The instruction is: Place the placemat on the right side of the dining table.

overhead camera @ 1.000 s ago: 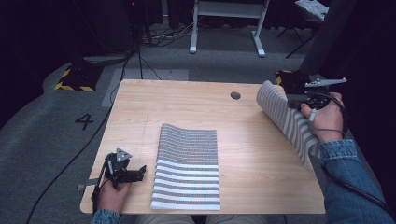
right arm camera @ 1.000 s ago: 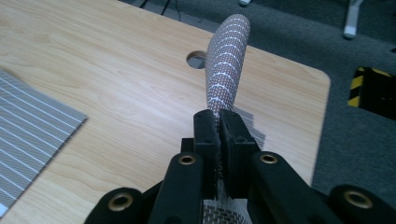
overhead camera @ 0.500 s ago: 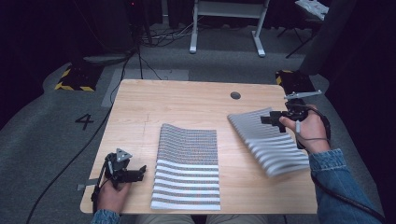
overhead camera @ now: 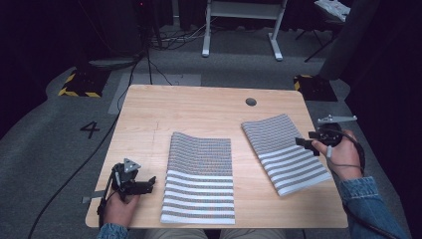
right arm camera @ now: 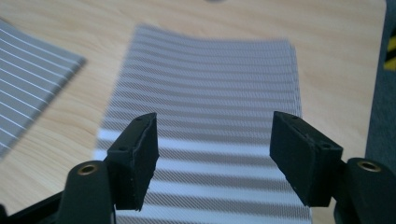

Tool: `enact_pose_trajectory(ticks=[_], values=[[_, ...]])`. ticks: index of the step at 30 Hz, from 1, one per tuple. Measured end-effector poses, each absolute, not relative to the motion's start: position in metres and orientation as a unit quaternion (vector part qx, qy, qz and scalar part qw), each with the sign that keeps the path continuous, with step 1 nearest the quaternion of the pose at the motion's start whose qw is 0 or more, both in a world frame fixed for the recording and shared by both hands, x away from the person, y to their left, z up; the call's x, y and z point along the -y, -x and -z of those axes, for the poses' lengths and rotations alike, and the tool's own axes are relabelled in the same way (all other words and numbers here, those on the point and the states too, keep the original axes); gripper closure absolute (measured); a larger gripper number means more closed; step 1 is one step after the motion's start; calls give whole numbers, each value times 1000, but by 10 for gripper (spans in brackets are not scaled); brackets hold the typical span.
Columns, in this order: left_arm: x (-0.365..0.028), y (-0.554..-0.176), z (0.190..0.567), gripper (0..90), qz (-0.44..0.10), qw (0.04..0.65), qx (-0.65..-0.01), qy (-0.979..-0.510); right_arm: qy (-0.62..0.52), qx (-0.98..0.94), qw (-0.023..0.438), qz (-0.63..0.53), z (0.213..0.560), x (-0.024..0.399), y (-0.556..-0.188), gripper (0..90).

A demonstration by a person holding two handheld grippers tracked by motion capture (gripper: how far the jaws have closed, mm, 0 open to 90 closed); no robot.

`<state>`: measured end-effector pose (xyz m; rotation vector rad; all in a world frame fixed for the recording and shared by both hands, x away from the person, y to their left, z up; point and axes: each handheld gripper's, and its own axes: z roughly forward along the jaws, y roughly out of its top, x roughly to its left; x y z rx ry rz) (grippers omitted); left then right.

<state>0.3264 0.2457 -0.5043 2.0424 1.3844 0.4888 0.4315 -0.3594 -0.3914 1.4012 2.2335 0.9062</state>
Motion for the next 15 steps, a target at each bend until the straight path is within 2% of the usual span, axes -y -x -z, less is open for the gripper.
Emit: enact_pose_trajectory(ticks=[8,15], values=[[-246,-326,504,50,-185,308,-524,-772,-554,-770,163,-271,455,403,-421,313],[-246,-326,504,50,-185,308,-524,-773,-562,-765,167,-268,482,416,-408,264]])
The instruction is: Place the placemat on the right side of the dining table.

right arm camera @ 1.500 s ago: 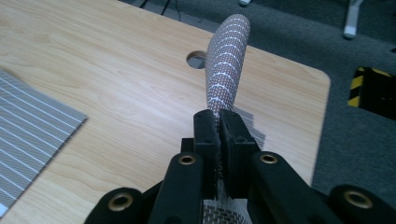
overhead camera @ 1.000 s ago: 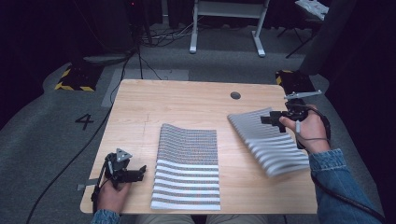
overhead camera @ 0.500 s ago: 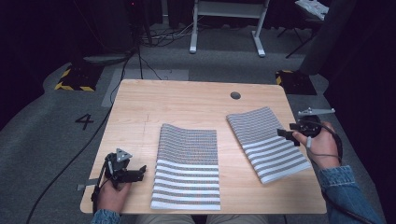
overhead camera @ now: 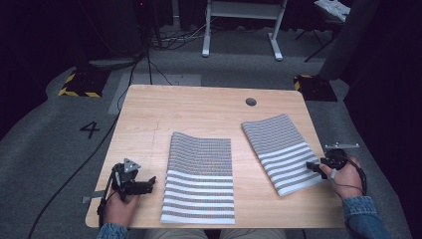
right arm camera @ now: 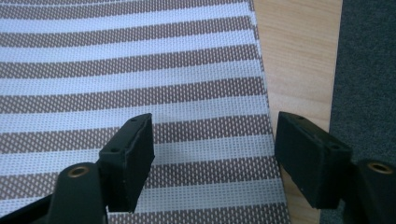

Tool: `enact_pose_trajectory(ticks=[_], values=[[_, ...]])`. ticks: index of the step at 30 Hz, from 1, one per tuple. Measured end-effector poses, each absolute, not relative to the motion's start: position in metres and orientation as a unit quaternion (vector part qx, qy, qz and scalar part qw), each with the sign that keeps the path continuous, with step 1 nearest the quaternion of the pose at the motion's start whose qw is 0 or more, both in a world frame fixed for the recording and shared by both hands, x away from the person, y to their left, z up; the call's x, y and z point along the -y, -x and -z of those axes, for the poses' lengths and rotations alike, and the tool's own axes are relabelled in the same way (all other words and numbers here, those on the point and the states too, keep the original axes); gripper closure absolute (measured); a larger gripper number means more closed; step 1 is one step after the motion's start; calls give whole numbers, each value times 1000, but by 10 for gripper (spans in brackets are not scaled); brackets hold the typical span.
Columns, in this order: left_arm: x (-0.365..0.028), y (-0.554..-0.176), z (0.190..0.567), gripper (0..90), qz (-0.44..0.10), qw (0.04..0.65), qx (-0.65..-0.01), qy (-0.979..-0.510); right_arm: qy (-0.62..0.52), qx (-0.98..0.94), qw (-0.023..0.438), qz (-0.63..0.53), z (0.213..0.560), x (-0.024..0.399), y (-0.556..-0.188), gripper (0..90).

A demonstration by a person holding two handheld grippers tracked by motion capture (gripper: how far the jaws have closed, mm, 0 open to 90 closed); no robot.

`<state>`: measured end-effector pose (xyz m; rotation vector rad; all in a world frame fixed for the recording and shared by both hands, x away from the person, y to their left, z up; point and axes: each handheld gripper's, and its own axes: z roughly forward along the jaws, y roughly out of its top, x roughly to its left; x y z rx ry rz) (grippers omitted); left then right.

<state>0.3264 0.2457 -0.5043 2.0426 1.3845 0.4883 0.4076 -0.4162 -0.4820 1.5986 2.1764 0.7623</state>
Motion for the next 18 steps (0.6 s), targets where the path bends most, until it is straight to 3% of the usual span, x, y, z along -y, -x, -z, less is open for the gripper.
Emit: enact_pose_trajectory(ticks=[9,18], values=[[-246,-326,504,50,-185,308,-524,-772,-565,-761,190,-257,484,410,-402,283],[-246,-326,504,50,-185,308,-524,-773,-530,-788,206,-236,478,394,-397,572]])
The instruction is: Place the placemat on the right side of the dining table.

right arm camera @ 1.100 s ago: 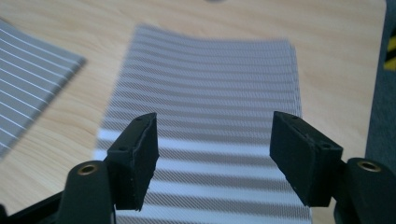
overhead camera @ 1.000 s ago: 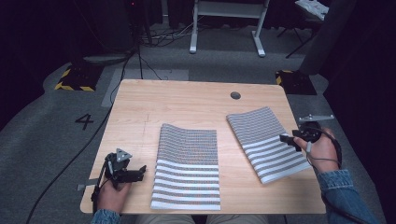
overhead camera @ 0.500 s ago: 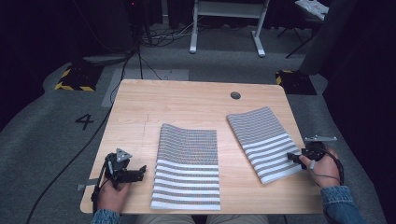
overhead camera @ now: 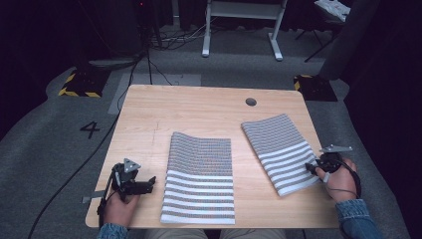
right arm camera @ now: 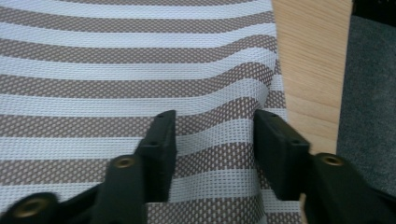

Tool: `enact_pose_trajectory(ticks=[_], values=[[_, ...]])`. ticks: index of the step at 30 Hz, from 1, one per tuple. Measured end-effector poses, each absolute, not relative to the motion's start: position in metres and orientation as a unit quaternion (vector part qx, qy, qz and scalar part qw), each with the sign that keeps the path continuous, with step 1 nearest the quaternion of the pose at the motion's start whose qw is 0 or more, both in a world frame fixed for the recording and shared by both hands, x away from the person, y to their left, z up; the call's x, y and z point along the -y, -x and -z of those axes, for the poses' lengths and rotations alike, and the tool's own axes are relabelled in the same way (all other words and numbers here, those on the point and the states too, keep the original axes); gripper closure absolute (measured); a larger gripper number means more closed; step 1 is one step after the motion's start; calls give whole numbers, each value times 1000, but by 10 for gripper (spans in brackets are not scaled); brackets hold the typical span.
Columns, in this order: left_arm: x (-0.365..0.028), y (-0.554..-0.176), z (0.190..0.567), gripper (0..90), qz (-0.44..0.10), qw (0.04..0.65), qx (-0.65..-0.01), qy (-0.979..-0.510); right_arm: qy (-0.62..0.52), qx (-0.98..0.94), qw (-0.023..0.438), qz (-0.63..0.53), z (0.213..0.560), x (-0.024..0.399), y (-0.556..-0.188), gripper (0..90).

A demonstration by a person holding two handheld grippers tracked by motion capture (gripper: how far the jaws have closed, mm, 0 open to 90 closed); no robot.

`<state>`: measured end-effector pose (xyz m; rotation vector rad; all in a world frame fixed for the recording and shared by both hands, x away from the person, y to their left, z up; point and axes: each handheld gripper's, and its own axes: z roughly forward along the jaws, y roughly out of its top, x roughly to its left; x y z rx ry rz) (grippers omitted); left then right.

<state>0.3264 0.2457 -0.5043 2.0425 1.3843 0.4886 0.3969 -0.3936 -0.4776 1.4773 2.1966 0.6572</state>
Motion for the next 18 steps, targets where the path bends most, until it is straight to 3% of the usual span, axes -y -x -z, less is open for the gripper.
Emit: enact_pose_trajectory(ticks=[5,18], values=[[-246,-326,504,50,-185,308,-524,-773,-522,-792,214,-235,477,388,-398,779],[-246,-326,504,50,-185,308,-524,-772,-506,-789,242,-252,450,390,-405,837]])
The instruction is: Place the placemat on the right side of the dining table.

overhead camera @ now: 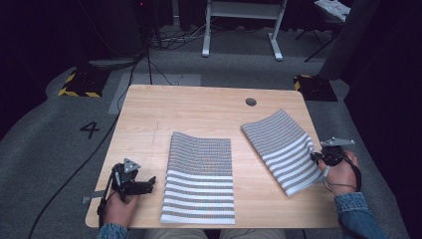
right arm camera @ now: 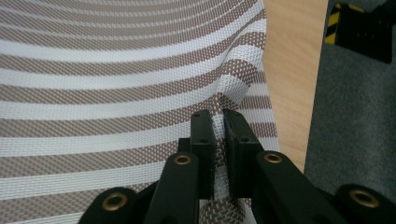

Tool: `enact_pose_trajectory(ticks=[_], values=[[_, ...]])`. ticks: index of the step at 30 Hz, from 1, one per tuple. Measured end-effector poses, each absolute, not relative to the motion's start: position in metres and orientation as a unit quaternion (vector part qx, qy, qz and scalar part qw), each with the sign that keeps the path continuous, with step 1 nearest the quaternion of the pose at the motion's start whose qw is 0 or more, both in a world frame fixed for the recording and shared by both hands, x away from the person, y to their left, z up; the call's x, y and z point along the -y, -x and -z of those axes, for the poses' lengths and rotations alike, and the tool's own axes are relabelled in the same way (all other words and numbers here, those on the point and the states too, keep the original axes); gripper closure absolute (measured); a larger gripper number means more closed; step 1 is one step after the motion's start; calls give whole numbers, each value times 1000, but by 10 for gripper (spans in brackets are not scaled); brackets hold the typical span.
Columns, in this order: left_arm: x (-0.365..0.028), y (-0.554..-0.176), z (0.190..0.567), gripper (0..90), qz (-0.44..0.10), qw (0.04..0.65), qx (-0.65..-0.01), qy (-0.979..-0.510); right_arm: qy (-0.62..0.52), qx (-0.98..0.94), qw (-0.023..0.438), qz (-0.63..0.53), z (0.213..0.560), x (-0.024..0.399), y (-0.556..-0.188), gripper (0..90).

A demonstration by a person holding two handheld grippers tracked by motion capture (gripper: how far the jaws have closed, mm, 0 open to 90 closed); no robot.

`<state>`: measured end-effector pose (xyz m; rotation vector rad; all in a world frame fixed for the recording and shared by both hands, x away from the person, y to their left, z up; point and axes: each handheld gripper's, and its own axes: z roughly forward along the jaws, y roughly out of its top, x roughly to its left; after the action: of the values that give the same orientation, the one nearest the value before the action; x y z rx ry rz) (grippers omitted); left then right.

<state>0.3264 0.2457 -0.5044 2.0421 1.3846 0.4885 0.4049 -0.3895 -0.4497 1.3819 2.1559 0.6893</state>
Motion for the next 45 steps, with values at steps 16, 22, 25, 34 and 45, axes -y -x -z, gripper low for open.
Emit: enact_pose_trajectory(ticks=[16,22,25,34,45], values=[[-246,-327,504,49,-187,308,-523,-772,-395,-802,266,-361,380,330,-362,841],[-246,-327,504,49,-187,308,-523,-772,-351,-808,247,-402,367,299,-341,841],[-246,-327,504,49,-187,308,-523,-772,-330,-813,228,-422,362,285,-330,839],[-246,-327,504,49,-187,308,-523,-772,-284,-825,180,-455,364,254,-305,838],[-245,-327,504,50,-184,308,-524,-772,-280,-827,147,-465,374,243,-299,838]])
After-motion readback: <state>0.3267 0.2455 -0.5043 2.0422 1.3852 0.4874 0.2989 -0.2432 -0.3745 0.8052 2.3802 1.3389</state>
